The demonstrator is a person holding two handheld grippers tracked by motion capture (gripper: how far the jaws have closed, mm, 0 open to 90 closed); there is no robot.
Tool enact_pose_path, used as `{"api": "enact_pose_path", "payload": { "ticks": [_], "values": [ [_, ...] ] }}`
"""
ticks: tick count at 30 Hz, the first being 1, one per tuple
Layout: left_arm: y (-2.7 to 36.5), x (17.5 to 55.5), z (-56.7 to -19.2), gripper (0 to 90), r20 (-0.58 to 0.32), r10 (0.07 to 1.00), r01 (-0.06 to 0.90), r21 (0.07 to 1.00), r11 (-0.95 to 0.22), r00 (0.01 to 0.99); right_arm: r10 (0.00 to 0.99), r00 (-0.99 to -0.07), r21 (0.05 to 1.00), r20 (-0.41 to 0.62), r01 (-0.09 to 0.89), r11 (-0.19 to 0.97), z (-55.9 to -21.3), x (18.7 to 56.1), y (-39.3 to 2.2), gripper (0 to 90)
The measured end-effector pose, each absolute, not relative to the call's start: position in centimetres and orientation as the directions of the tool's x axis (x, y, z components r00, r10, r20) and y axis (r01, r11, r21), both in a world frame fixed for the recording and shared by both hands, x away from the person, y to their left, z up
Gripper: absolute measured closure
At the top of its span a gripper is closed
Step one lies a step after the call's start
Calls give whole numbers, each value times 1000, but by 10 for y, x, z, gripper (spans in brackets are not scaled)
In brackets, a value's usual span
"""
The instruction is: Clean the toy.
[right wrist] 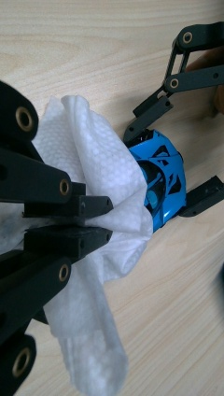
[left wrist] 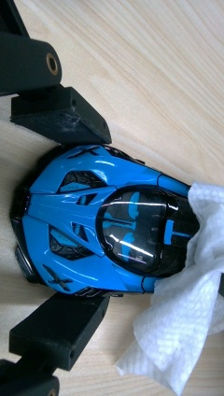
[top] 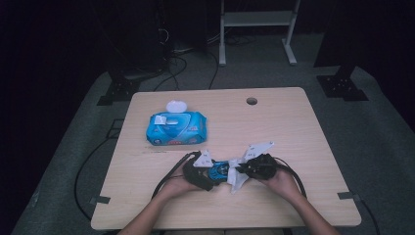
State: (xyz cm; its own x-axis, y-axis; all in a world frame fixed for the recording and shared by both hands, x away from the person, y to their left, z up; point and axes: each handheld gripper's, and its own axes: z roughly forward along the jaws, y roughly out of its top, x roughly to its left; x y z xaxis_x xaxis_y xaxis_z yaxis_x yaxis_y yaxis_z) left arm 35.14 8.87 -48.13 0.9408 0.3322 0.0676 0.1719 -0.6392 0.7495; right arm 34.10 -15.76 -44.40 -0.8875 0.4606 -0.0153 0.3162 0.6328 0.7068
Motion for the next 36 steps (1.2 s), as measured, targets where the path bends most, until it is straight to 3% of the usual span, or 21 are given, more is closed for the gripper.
{"api": "enact_pose_path", "payload": {
  "ticks": [7, 14, 23, 26, 31, 36],
  "values": [
    [84, 350, -478, 215, 101, 386, 192, 736, -649, 917, 535, -845, 694, -4, 383, 609, -443, 349, -169, 864],
    [83, 349, -479, 209, 79, 440, 245, 736, -631, 895, 516, -856, 716, -3, 359, 599, -444, 349, -159, 861],
    [94, 350, -477, 189, 25, 410, 249, 760, -600, 912, 565, -824, 706, -50, 371, 603, -445, 355, -178, 862],
    [93, 349, -478, 224, 39, 397, 231, 761, -606, 917, 562, -823, 703, -85, 350, 619, -444, 353, -170, 863],
    [95, 349, -477, 284, 60, 400, 217, 762, -611, 915, 516, -855, 717, -61, 322, 619, -442, 347, -158, 861],
    [94, 346, -477, 320, 70, 398, 208, 763, -612, 915, 572, -816, 697, -76, 367, 616, -443, 354, -177, 861]
  ]
}}
